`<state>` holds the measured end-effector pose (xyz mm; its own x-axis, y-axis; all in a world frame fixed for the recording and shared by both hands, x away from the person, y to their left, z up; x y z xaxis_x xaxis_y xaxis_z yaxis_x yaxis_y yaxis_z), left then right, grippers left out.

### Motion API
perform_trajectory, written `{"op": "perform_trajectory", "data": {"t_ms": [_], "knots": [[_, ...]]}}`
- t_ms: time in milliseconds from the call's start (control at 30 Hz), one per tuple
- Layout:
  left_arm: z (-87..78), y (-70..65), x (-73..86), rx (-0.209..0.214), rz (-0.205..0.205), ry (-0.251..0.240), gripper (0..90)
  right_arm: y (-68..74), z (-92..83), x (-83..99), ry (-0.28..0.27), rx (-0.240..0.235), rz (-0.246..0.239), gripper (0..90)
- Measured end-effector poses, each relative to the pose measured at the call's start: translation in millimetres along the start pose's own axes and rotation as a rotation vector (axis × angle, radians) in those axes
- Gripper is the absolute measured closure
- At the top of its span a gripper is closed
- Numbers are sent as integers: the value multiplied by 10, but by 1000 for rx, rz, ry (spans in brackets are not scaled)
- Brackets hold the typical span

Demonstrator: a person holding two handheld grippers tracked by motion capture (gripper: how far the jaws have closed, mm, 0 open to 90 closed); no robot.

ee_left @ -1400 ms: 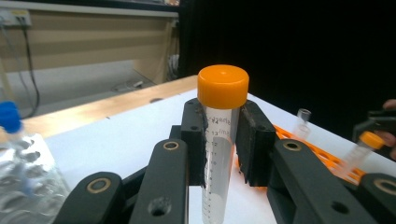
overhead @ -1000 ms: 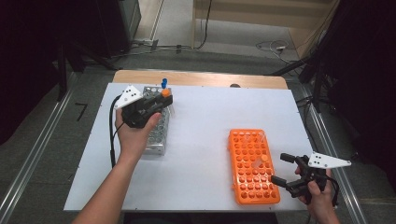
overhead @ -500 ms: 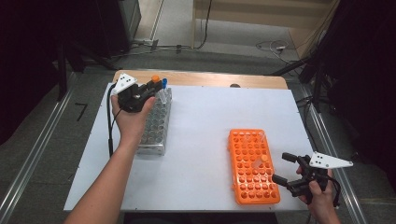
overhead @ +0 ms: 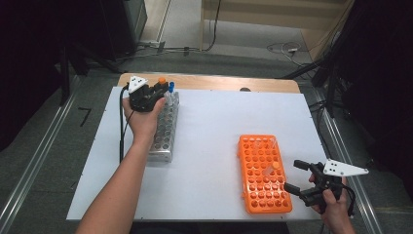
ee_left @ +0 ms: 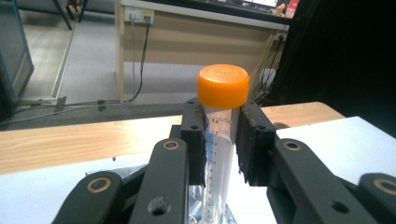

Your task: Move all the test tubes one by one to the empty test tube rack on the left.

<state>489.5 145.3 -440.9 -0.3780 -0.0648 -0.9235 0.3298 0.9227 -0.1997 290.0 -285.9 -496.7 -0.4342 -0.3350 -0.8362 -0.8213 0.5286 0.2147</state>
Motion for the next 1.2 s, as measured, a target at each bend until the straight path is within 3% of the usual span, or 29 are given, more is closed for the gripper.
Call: {"op": "perform_trajectory", "data": {"t_ms": [133,367,533,633,733,833,1067,1200], "knots": [[63,-19,25,-6,10,10,749,5,5,5,4,-2,5,0],[145,-54,140,-31,56,81,747,-6,-2,7,0,0,3,0],[151,-35,161,-25,38,103,733,4,6,8,3,1,2,0],[142,-21,166,-28,28,113,654,2,11,11,5,4,0,0],[123,-6,177,-34,-1,134,503,2,16,10,5,1,-3,0],[95,-29,178,-25,0,145,397,4,22,11,8,2,-1,0],[55,-44,134,-12,0,139,408,10,28,9,9,4,-4,0],[-30,-108,91,8,0,137,307,8,20,5,6,5,-4,0]]}}
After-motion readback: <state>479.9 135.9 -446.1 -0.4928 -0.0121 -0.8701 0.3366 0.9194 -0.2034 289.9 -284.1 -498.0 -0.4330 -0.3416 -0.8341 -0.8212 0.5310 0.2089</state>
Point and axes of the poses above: each handheld gripper's, and its own axes: z roughly forward along the jaws, x roughly out of its underside, y roughly to its left, the point moved 9 cm from there along z, roughly forward along the jaws, and after that the axes turned 7 degrees about y, right-handed, at the moved point
